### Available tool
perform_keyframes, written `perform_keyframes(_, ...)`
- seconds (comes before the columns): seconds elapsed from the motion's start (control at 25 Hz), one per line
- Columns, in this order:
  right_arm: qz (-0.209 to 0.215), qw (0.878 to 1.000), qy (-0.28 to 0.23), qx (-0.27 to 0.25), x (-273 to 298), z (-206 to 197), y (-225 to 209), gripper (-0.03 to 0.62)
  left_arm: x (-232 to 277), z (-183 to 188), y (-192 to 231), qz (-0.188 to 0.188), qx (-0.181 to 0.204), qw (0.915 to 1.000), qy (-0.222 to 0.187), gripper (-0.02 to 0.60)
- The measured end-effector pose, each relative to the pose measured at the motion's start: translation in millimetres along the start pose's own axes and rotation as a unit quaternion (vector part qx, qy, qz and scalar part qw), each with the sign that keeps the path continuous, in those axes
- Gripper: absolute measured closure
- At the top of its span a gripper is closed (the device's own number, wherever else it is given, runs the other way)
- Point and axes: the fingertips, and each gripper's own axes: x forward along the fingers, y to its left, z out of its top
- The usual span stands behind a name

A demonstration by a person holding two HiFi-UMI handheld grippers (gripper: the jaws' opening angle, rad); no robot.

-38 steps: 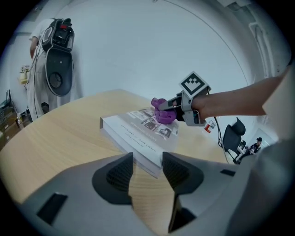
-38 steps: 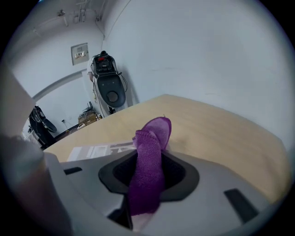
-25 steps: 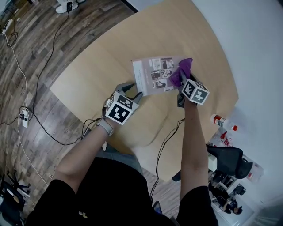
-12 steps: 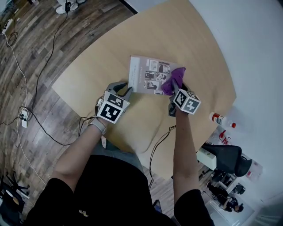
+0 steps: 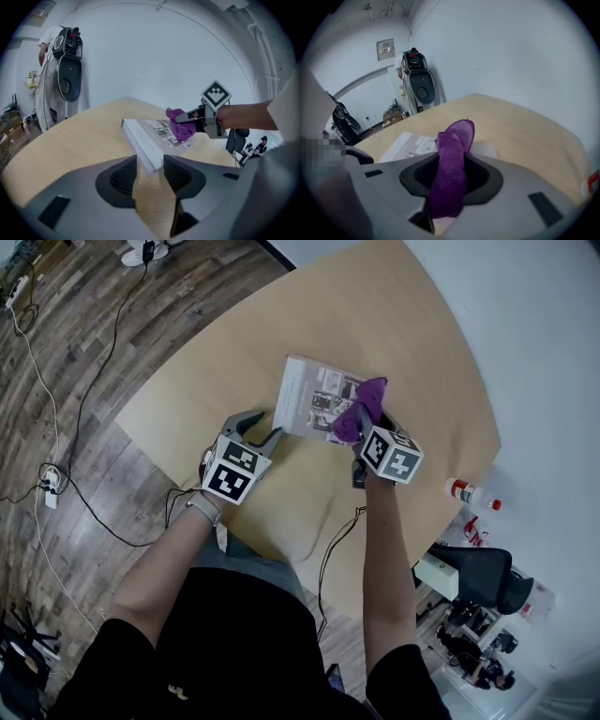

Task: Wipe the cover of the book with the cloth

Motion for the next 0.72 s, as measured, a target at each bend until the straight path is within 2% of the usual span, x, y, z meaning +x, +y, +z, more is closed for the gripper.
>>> perform_keyframes(0.16,0.078,0.997,-0.026,0.011,17.8,45.7,56.5,0.448,5.4,-6.3,-22.4,-0.029,0.012,0.9994,0.017,0.382)
perform_keyframes(0.32,0.135,0.991,-0.015,0.003,42.7,69.7,109.2,0.448,13.9,-8.3,-23.2,-0.011,0.027,0.9992,0.026,0.377)
perform_keyframes(0.44,0.153,0.988,0.000,0.002,62.0,75.9,131.0,0.450,18.2,-11.5,-18.0,-0.001,0.024,0.9992,0.032,0.377)
perform_keyframes(0.72,0.152,0.987,0.050,-0.011,96.4,66.6,145.6,0.450,22.9,-12.2,-14.3,-0.001,0.009,0.9997,0.023,0.379)
